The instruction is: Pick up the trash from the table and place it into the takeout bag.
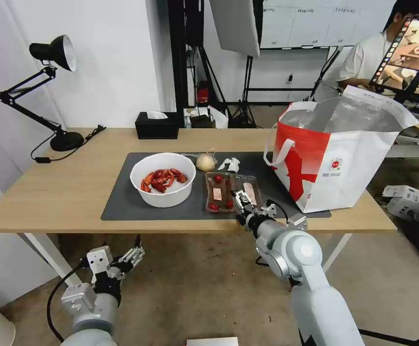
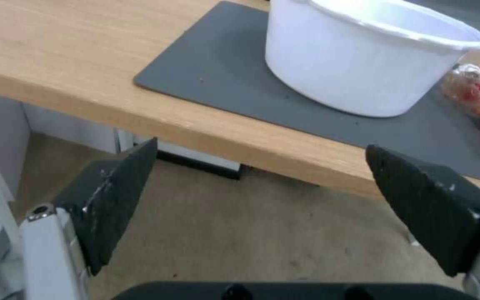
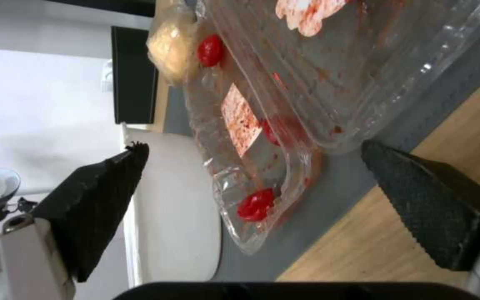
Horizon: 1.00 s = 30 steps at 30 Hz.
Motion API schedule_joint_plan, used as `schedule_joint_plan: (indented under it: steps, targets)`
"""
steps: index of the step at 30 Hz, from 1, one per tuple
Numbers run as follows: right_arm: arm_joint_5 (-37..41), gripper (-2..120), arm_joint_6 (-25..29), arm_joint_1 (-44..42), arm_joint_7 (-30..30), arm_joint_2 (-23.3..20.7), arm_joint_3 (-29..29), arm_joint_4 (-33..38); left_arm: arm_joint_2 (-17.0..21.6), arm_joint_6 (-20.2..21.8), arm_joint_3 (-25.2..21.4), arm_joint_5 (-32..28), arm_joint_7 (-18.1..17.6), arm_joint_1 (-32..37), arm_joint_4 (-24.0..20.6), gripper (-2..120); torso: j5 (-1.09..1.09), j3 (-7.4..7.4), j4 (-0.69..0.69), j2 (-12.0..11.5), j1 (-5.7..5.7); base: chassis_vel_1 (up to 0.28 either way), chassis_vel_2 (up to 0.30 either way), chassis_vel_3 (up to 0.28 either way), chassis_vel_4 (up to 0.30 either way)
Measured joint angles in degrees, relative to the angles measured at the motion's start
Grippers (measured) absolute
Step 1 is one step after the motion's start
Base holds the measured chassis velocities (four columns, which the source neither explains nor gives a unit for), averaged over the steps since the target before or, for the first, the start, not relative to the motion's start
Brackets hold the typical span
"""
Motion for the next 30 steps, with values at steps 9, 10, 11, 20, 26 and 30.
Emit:
schedule_joint_plan:
  steps: [9,10,11,20,26,30]
  targets:
    - [-0.5,100,0.0,0.1,-1.1,0.2,0.1,-0.1,-0.2,0.0,0.1,0.0,0.0,0.2,0.1,100,0.0,0.02,-0.03,0.0,0.0,0.0,0.0,0.0,0.0]
    - [-0.6,100,0.0,0.4,-1.1,0.2,0.1,-0.3,-0.3,0.0,0.1,0.1,0.0,0.3,0.2,100,0.0,0.02,-0.03,0.0,0.0,0.0,0.0,0.0,0.0]
    - [-0.6,100,0.0,0.4,-1.1,0.2,0.1,-0.3,-0.3,0.0,0.1,0.1,0.0,0.3,0.2,100,0.0,0.02,-0.03,0.0,0.0,0.0,0.0,0.0,0.0]
    - [-1.5,100,0.6,1.5,-1.2,0.7,0.8,-1.5,-0.3,0.0,0.3,0.1,0.0,0.6,0.5,100,0.01,0.03,0.0,0.0,0.02,0.0,0.0,0.0,0.0]
    - [-5.3,100,1.0,1.0,-4.2,0.4,0.7,-0.8,-0.3,-0.1,0.2,0.2,0.0,0.8,0.5,100,0.01,0.04,-0.03,0.0,0.03,0.0,0.0,0.0,0.0]
    - [-9.8,100,1.0,0.7,-8.7,0.0,-0.2,0.0,-0.3,-0.1,0.2,0.2,0.0,0.8,0.5,100,0.01,0.04,-0.03,0.0,0.03,0.0,0.0,0.0,0.0]
